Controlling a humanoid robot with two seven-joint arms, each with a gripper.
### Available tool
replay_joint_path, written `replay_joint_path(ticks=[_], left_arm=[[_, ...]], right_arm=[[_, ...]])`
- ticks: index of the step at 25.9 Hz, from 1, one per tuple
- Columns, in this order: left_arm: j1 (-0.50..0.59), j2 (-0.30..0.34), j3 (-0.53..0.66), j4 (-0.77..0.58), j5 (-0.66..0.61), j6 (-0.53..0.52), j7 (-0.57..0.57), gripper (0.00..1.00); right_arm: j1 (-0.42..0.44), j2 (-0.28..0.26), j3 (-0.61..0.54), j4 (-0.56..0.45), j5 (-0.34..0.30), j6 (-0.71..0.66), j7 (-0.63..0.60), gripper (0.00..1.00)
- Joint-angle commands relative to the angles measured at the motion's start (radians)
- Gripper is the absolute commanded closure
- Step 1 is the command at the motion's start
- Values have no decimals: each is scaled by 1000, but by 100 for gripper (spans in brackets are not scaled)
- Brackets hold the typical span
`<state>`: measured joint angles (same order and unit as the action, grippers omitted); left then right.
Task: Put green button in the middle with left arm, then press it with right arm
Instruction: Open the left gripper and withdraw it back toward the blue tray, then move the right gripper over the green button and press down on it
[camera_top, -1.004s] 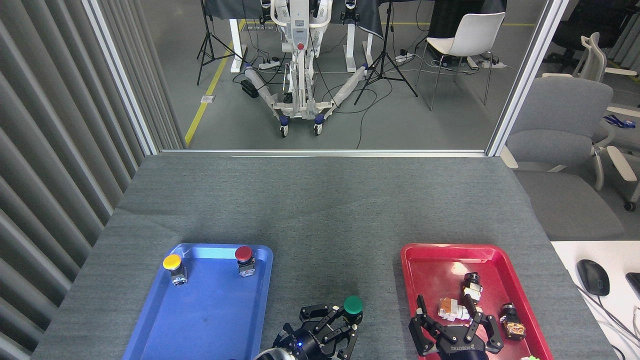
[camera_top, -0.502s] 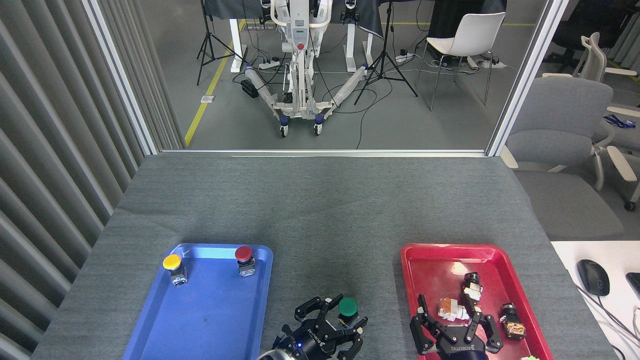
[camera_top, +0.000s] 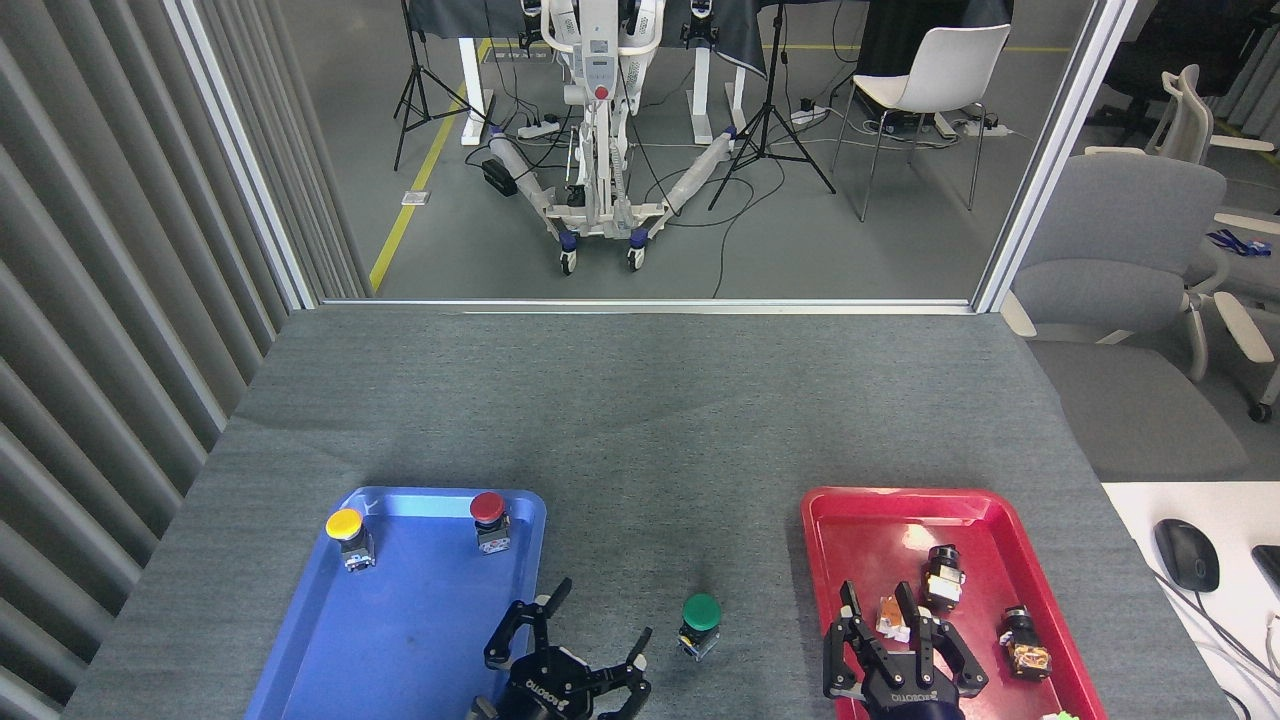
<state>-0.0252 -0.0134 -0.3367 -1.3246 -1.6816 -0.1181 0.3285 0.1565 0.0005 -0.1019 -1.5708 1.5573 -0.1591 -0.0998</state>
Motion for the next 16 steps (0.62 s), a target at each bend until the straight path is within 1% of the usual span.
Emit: replay_joint_path(ticks=[1,2,5,7,9,10,12,13,15,16], left_arm=[[106,35,102,-147,22,112,-3,1],[111,35,151,-150,54,112,-8,1],[110,33,289,-148,207,112,-8,1],[110,52,327,-148,273,109,-9,1],[123,125,337,-156,296,112,-9,1],[130,145,337,-154,298,114,-11,1],[134,156,341,-147,299,115,-14,1],[136,159,347,-145,299,112,-28,1],[146,161,360,-147,298,109,-88,1],[149,161,363,-153,298,109,-118,1]], right_arm=[[0,7,2,0,4,-14,2,55],[0,7,2,0,4,-33,5,64],[0,16,8,0,6,-77,6,99],[0,18,15,0,10,-102,8,100],[0,30,31,2,12,-126,8,100],[0,38,42,2,12,-129,6,100],[-3,47,61,2,21,-129,8,100],[-3,49,73,2,38,-128,8,100],[-5,56,96,5,70,-125,8,100],[-5,59,107,9,76,-125,8,100]])
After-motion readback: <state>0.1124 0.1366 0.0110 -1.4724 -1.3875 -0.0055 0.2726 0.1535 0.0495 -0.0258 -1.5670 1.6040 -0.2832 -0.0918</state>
